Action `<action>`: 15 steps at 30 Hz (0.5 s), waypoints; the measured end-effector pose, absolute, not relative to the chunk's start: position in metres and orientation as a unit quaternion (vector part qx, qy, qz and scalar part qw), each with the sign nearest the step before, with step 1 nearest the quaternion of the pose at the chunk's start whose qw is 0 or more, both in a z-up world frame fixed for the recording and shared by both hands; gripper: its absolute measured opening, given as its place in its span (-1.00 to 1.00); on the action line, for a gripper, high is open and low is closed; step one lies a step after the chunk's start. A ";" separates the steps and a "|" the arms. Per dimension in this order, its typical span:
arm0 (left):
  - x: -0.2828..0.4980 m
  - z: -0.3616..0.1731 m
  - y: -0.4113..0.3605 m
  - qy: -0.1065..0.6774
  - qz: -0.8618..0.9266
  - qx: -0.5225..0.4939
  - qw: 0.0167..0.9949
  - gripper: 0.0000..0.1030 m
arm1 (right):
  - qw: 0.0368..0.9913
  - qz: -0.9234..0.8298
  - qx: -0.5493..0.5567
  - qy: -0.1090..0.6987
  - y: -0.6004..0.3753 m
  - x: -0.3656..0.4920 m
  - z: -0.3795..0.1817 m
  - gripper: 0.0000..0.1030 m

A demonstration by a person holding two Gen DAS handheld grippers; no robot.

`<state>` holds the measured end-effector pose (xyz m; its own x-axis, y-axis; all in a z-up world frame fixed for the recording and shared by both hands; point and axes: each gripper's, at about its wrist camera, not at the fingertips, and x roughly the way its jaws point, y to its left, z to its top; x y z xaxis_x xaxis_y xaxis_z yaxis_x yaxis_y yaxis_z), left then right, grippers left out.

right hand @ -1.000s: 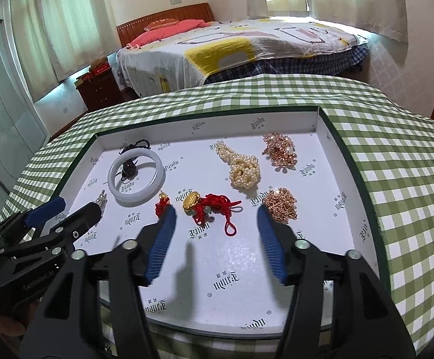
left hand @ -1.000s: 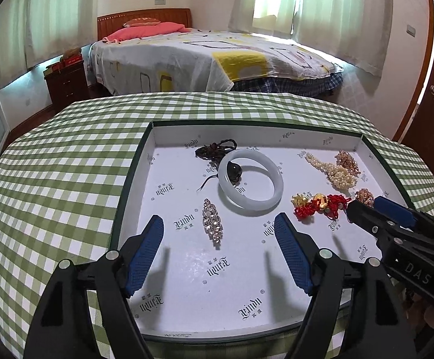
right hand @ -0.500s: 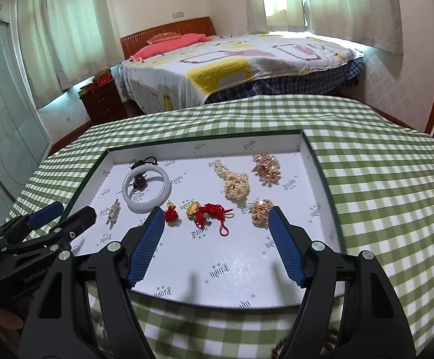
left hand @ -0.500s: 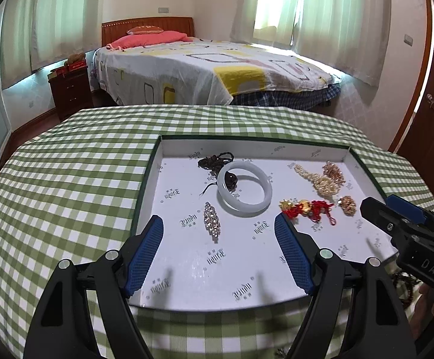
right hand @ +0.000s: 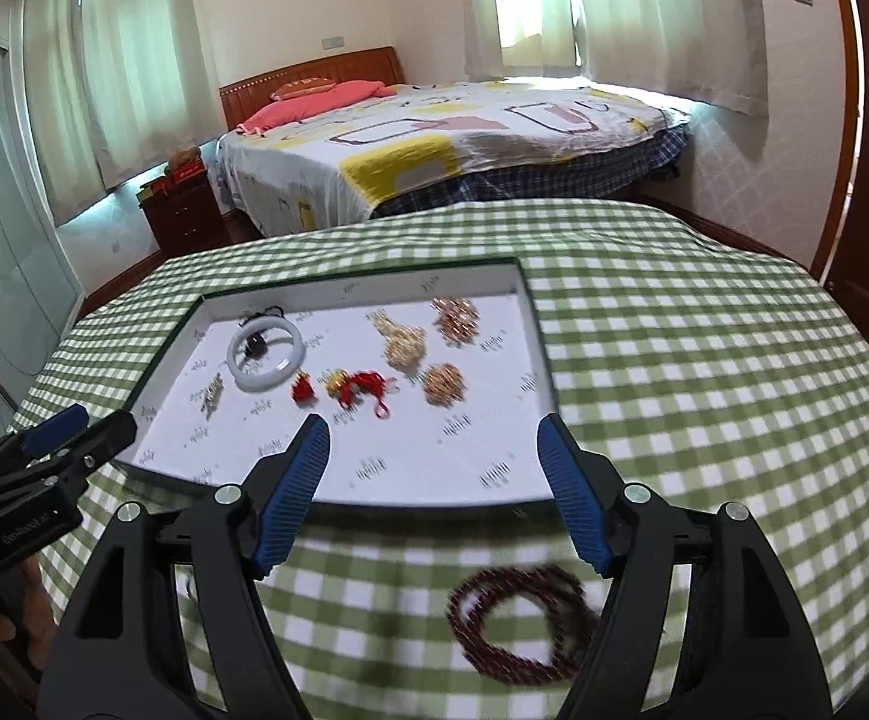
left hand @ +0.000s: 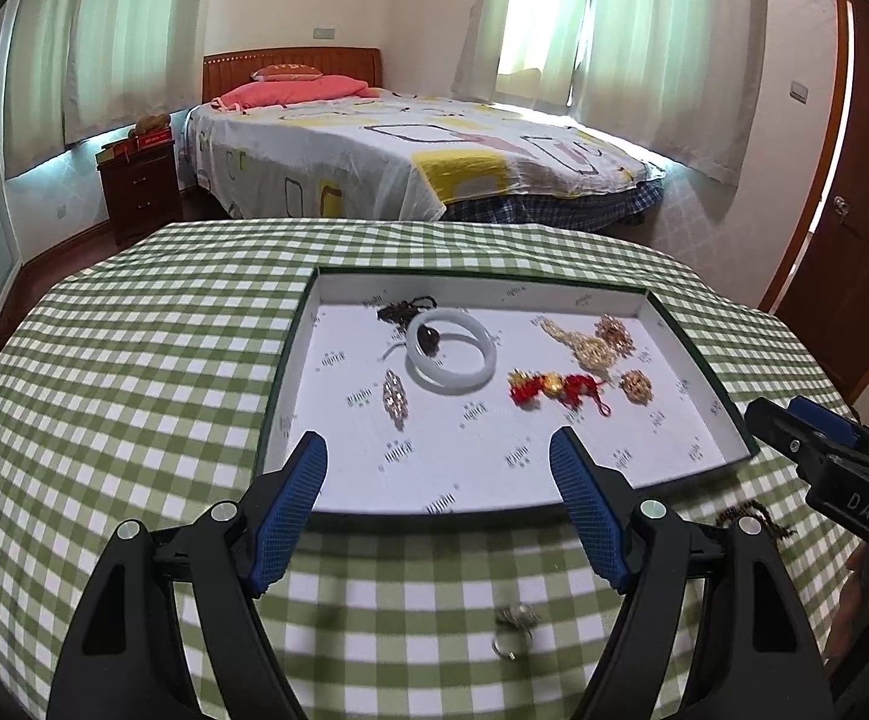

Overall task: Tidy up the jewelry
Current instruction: 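Withdraw both tools toward the pearl ring and the dark red bead strand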

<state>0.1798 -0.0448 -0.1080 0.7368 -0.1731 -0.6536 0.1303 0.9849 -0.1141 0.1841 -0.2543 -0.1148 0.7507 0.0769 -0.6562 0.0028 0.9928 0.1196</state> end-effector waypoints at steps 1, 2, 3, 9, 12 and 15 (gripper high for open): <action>0.177 -0.109 -0.046 0.355 -0.082 -0.029 0.931 0.44 | 0.933 0.019 0.056 0.355 -0.257 0.180 -0.117 0.36; 0.174 -0.111 -0.048 0.357 -0.082 -0.028 0.930 0.44 | 0.932 0.019 0.054 0.359 -0.259 0.176 -0.119 0.36; 0.172 -0.112 -0.049 0.358 -0.082 -0.026 0.930 0.44 | 0.930 0.019 0.051 0.364 -0.261 0.173 -0.122 0.36; 0.158 -0.121 -0.056 0.366 -0.081 -0.018 0.927 0.44 | 0.922 0.020 0.040 0.385 -0.271 0.160 -0.136 0.36; 0.153 -0.126 -0.059 0.371 -0.079 -0.015 0.925 0.44 | 0.919 0.019 0.042 0.391 -0.277 0.157 -0.141 0.36; 0.149 -0.132 -0.060 0.376 -0.079 -0.014 0.923 0.44 | 0.917 0.020 0.043 0.396 -0.280 0.155 -0.146 0.36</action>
